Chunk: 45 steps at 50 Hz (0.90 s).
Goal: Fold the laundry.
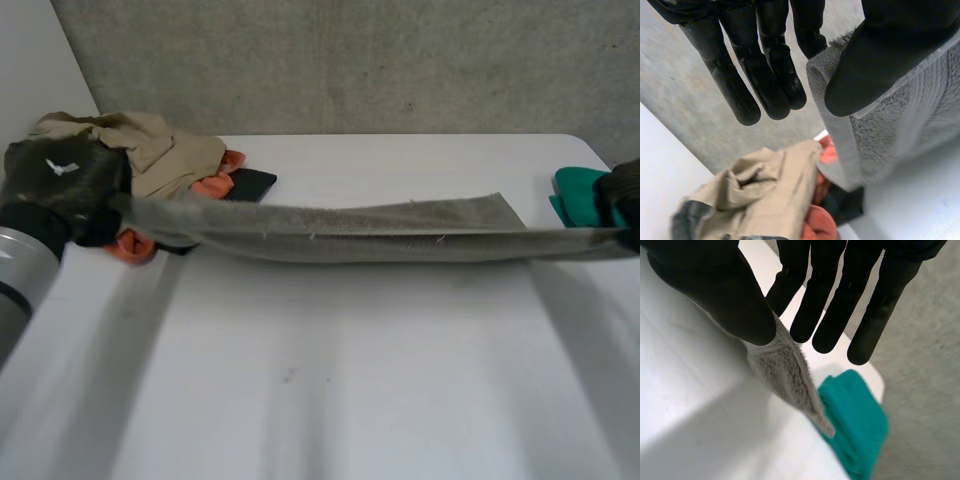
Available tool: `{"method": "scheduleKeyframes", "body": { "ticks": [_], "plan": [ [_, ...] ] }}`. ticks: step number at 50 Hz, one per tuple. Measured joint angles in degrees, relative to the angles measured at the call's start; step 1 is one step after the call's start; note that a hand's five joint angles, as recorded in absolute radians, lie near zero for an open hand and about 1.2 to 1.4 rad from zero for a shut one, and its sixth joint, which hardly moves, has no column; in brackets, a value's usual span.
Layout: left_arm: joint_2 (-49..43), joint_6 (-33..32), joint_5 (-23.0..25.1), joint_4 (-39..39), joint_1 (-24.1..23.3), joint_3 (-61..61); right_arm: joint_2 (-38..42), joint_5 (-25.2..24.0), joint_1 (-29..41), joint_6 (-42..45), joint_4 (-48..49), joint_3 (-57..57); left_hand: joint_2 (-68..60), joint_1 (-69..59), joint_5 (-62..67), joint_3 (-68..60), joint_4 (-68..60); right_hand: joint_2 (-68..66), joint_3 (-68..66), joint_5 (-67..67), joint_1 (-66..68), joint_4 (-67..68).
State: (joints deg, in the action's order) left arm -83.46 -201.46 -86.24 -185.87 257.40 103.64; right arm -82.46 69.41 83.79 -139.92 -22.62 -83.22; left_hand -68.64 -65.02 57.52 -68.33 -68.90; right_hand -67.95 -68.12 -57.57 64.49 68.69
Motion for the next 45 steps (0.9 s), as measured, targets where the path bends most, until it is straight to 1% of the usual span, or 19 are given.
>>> {"method": "scheduleKeyframes", "body": {
  "ticks": [1, 2, 4, 9, 11, 16, 17, 18, 19, 21, 23, 27, 30, 33, 34, 35, 36, 40, 45],
  "plan": [
    [1.80, -0.02, 0.02, 1.34, 0.31, -0.58, -2.68, 0.11, -0.38, 3.68, -2.95, 0.54, 0.00, 0.00, 0.00, 0.00, 0.00, 0.00, 0.00, 0.00, 0.00, 0.00],
    [2.13, -0.02, 0.02, 1.60, 0.37, -0.69, -2.93, 0.12, -0.42, 4.08, -3.27, 0.61, 0.00, 0.00, 0.00, 0.00, 0.00, 0.00, 0.00, 0.00, 0.00, 0.00],
    [4.39, -0.02, 0.08, 3.56, 0.83, -1.39, -5.59, 0.24, -0.72, 8.89, -7.24, 1.37, 0.00, 0.00, 0.00, 0.00, 0.00, 0.00, 0.00, -0.24, 0.00, 0.00],
    [5.31, 0.01, 0.37, 5.48, 1.17, -1.21, -6.63, 0.39, -0.63, 14.32, -11.39, 1.56, 0.00, 0.00, 0.00, 0.00, 0.00, 0.00, -0.11, -0.39, 0.00, 0.00],
    [3.30, -0.01, 0.56, 5.75, 1.11, -0.40, -5.08, 0.54, -0.22, 15.34, -11.89, 1.34, 0.00, 0.00, 0.00, 0.00, 0.00, 0.00, -0.11, -0.50, 0.00, 0.01],
    [-5.57, -0.11, 0.73, 5.33, 0.93, -0.01, 3.54, 1.93, 2.59, 15.55, -10.39, 2.37, 0.00, 0.00, 0.00, 0.00, 0.00, 0.00, -0.11, -0.66, 0.00, 0.02],
    [-8.76, -0.13, 0.68, 4.97, 0.85, -0.75, 5.32, 2.52, 3.31, 15.33, -9.80, 2.90, 0.00, 0.00, 0.00, 0.00, 0.00, 0.00, -0.11, -0.66, 0.00, 0.02],
    [-12.52, -0.15, 0.56, 4.42, 0.70, -2.18, 9.24, 4.14, 5.01, 14.65, -8.19, 4.51, 0.00, 0.00, 0.00, 0.00, 0.00, 0.00, -0.11, -0.66, 0.00, 0.02],
    [-13.58, -0.15, 0.51, 4.23, 0.65, -2.70, 10.09, 4.61, 5.40, 14.45, -7.73, 4.97, 0.00, 0.00, 0.00, 0.00, 0.00, 0.00, -0.11, -0.66, 0.00, 0.02],
    [-20.33, -0.15, 0.00, 2.82, -0.08, -7.86, 15.21, 8.24, 8.03, 12.86, -3.81, 8.98, 0.00, 0.00, 0.00, -0.01, 0.00, 0.00, -0.11, -0.66, 0.00, 0.02],
    [-24.20, -0.10, -0.51, 1.72, -0.87, -12.72, 17.95, 10.98, 9.74, 11.49, -0.07, 12.45, 0.00, 0.00, 0.00, -0.01, -0.01, 0.00, -0.11, -0.66, 0.00, 0.03],
    [-29.50, 0.37, -2.10, -1.24, -2.43, -25.61, 20.87, 15.36, 12.39, 8.09, 10.14, 19.48, -0.01, 0.00, 0.00, -0.03, -0.02, 0.00, -0.11, -0.66, 0.00, 0.03],
    [-31.35, 1.16, -3.96, -5.11, -3.25, -36.00, 21.08, 17.49, 13.80, 3.96, 23.73, 24.35, -0.02, 0.00, 0.00, -0.03, -0.02, 0.00, -0.12, -0.66, 0.00, 0.03],
    [-31.68, 2.63, -6.16, -11.22, -3.63, -43.48, 19.77, 18.15, 14.28, 0.36, 37.02, 26.06, -0.02, 0.00, 0.00, -0.03, -0.02, 0.00, -0.14, -0.67, 0.37, 0.05],
    [-31.68, 2.63, -6.16, -11.22, -3.63, -43.48, 19.77, 18.15, 14.28, 0.36, 37.02, 26.06, -0.02, 0.00, 0.00, -0.03, -0.02, 0.00, -0.14, -0.67, 0.37, 0.05],
    [-31.44, 3.73, -7.81, -16.08, -3.77, -46.68, 18.59, 18.13, 14.40, -1.69, 45.49, 26.19, -0.02, 0.00, 0.00, -0.02, -0.02, 0.00, -0.14, -0.67, 0.37, 0.05],
    [-31.23, 4.26, -8.72, -18.58, -3.80, -47.80, 18.01, 17.97, 14.43, -2.42, 48.75, 26.10, -0.02, 0.00, 0.00, -0.02, -0.02, 0.00, -0.15, -0.67, 0.37, 0.05],
    [-30.52, 5.31, -10.90, -23.48, -3.67, -48.67, 16.75, 17.04, 14.47, -3.77, 54.73, 25.42, -0.02, 0.00, 0.00, -0.03, -0.02, 0.00, -0.15, -0.92, 0.37, 0.05],
    [-30.08, 5.86, -11.91, -23.19, -3.56, -45.07, 16.46, 14.87, 14.46, -4.26, 55.03, 23.30, -0.02, 0.00, 0.00, -0.03, -0.02, 0.00, -0.15, -0.93, 0.37, 0.06]
  ]
}}
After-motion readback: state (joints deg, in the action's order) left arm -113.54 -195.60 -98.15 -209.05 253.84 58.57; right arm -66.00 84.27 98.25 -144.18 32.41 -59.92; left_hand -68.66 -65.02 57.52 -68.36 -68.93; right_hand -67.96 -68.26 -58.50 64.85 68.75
